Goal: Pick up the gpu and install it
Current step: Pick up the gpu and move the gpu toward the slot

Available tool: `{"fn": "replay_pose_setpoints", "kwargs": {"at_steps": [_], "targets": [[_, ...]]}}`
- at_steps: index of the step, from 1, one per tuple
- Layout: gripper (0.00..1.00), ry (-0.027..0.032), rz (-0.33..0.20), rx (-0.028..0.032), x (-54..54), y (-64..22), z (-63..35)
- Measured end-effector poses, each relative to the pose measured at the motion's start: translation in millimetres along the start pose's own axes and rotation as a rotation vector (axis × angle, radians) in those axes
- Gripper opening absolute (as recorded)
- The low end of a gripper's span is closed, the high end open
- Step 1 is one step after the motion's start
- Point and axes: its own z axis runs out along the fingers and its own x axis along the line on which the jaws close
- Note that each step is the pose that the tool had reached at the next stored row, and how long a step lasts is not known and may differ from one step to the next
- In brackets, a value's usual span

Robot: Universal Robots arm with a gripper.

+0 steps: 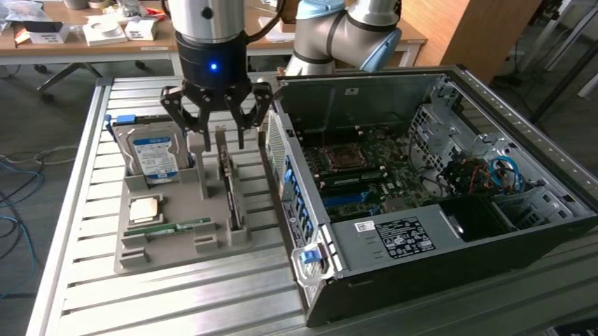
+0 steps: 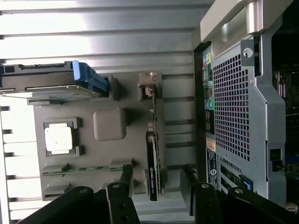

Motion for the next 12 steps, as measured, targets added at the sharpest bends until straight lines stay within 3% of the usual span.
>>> {"fn": "replay_pose_setpoints", "kwargs": {"at_steps": [12], "targets": [[0.53, 0.0000, 0.000, 0.0001, 0.4, -0.6, 18.8]]}}
